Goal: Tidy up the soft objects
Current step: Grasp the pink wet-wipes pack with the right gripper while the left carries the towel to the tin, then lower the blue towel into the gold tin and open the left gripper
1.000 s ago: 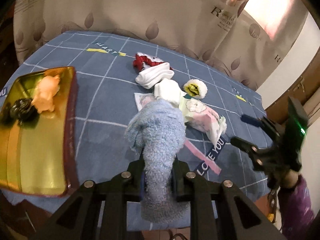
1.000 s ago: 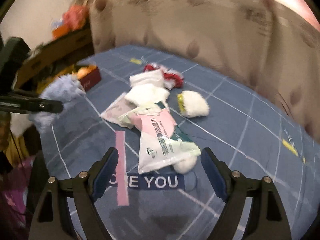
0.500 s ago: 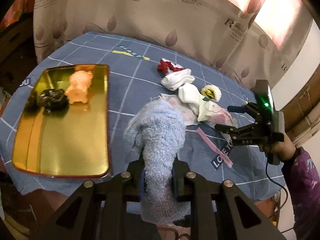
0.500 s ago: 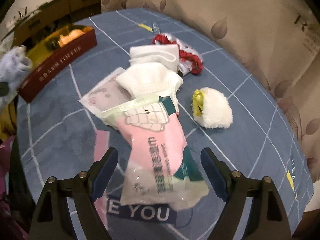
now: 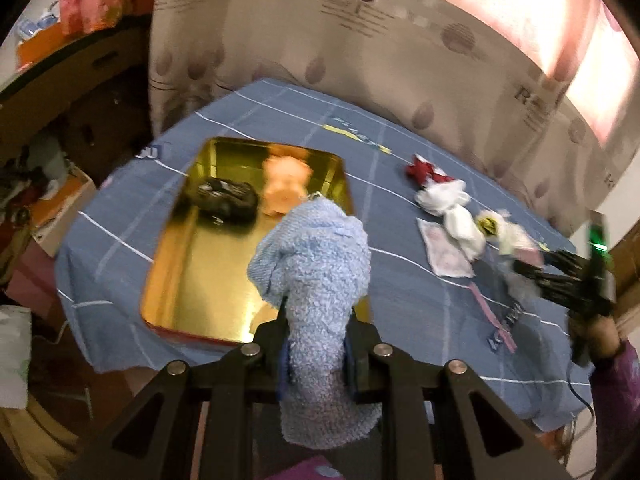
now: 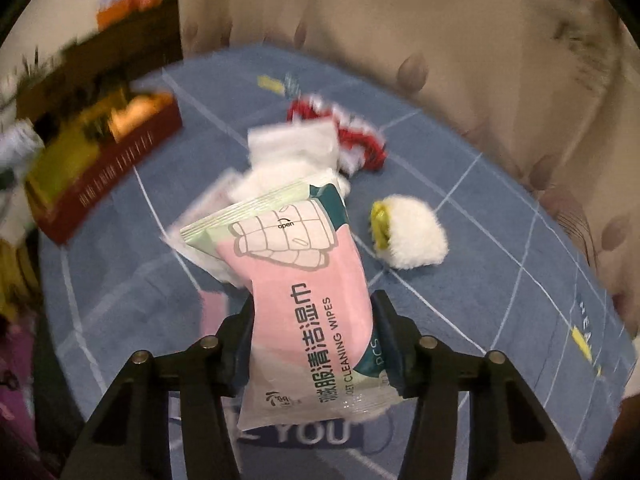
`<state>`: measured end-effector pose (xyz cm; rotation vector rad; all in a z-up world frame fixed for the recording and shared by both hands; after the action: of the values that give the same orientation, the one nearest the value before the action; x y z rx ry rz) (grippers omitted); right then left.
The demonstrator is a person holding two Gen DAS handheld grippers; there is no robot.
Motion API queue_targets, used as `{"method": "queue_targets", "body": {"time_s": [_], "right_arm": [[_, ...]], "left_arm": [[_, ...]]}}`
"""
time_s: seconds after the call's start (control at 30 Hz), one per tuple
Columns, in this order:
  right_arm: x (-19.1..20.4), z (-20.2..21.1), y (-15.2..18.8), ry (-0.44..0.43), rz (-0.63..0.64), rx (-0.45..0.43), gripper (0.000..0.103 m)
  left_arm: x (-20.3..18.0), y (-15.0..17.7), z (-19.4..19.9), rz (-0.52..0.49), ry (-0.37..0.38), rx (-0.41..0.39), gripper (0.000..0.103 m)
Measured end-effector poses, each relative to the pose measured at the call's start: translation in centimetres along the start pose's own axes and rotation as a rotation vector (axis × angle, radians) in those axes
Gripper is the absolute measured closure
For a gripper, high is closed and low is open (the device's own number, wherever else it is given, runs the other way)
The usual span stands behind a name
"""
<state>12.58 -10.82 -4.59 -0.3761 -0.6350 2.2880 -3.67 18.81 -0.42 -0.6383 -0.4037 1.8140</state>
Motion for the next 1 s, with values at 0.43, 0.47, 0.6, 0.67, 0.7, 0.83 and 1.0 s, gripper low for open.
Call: {"method": "queue_targets", "body": {"time_s": [0.43,0.47,0.6,0.67,0.7,0.83,1.0], "right_arm": [[1.7,10.3,1.0,-0.170,-0.312,-0.286,0.054],[1.8,10.7,1.2,-0.179,-0.333,-0.295,0.054],[2.3,11.4,2.2,-0.204,-0.382,-0.300,0.054],[2.5,11.6,2.5,-0.212,-0.391,-0.303,0.054],[2.6,11.7,2.6,-0.215,-0.396,-0.305,0.054],[3.2,11.6,3.0,-0.223,-0.405,-0.303,0.054],[3.9,11.2,3.0,-0.243,-0.407,-0.291,0.053]], "left_arm": [[5.1,-2.7,-4.8,-0.035,-0.118,0.008,0.082],[5.5,-2.9,-5.3,-0.037,-0.127,0.010,0.082],[6.4,-3.5,-7.2,-0.043,-0.127,0.041,0.082],[6.7,-3.6,-8.3,-0.059,-0.142,0.058,0.081],[7.1,-3.6,-8.8,-0.059,-0.155,0.065,0.081],[8.0,-3.4,-9.8,-0.033,-0.166,0.082,0.079],[7.5,-3.2,-9.9,-0.092,-0.217,0.079,0.072]]}}
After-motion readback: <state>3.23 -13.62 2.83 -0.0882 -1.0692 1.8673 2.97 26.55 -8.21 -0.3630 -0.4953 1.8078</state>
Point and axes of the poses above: each gripper's, at about its wrist camera, not at the fingertips, and z roughly against the way its jaws point, x to its left, y to its underside, the point moved 8 cm from there along -z, roughly the way its jaws point
